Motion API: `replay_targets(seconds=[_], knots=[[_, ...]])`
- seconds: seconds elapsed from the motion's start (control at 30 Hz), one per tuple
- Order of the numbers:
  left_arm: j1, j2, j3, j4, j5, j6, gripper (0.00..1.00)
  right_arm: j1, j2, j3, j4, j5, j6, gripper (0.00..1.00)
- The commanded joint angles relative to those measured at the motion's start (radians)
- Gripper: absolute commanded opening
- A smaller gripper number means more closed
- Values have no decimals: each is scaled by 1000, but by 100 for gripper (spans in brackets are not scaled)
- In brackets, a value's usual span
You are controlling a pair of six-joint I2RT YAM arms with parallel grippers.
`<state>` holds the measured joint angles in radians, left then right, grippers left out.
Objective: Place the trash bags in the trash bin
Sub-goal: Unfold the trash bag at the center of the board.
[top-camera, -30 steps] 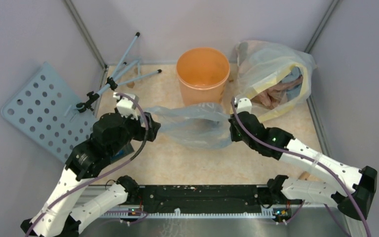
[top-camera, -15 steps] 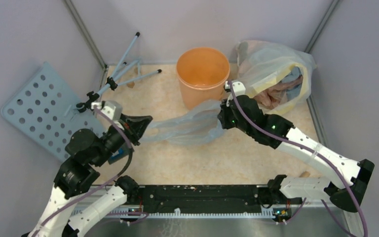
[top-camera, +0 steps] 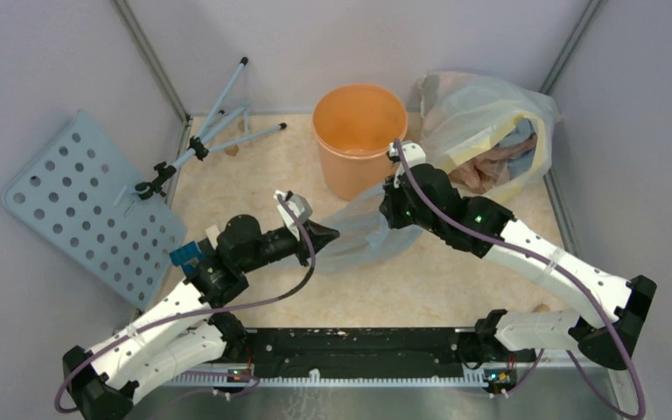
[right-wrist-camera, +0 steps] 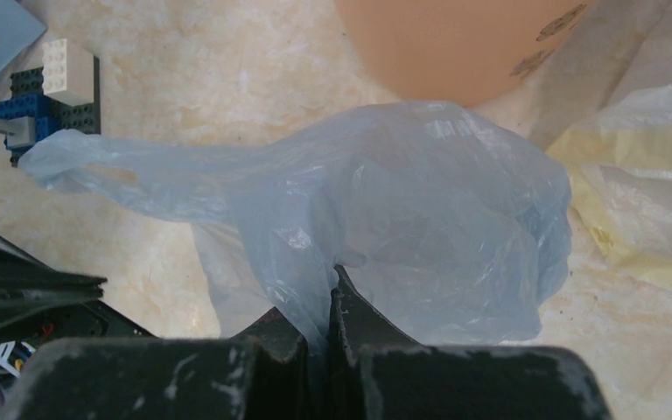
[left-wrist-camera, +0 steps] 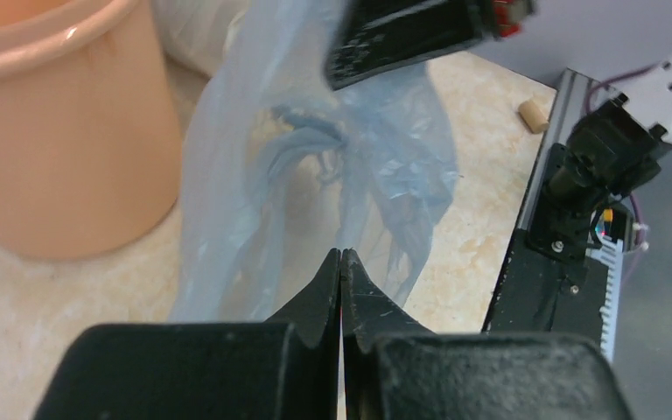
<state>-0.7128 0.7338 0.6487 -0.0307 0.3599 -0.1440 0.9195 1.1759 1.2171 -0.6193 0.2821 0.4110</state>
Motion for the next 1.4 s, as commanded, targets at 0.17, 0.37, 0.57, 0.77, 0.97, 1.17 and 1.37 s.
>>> replay_targets(seconds=[0.17, 0.37, 0.57, 0.77, 0.97, 1.17, 1.37], knots=[[-175, 61, -106, 390, 0, 377, 0, -5, 2, 80, -30, -46, -15, 0], [-180, 180, -94, 426, -107, 397, 0, -5, -14, 90, -50, -76, -20, 0], [-180, 314, -41, 425, -75, 400, 0, -5, -48, 100, -80, -125, -28, 0], [-180, 447, -34, 478, -57, 411, 0, -4, -79, 124, -113, -159, -28, 0], [-211, 505, -27, 529, -26, 412, 0, -5, -88, 140, -113, -178, -24, 0], [-219, 589, 17, 546, 21, 337, 0, -5, -100, 144, -110, -223, -25, 0], [-204, 667, -22, 719, 93, 240, 0, -4, -140, 131, -116, -243, -34, 0]])
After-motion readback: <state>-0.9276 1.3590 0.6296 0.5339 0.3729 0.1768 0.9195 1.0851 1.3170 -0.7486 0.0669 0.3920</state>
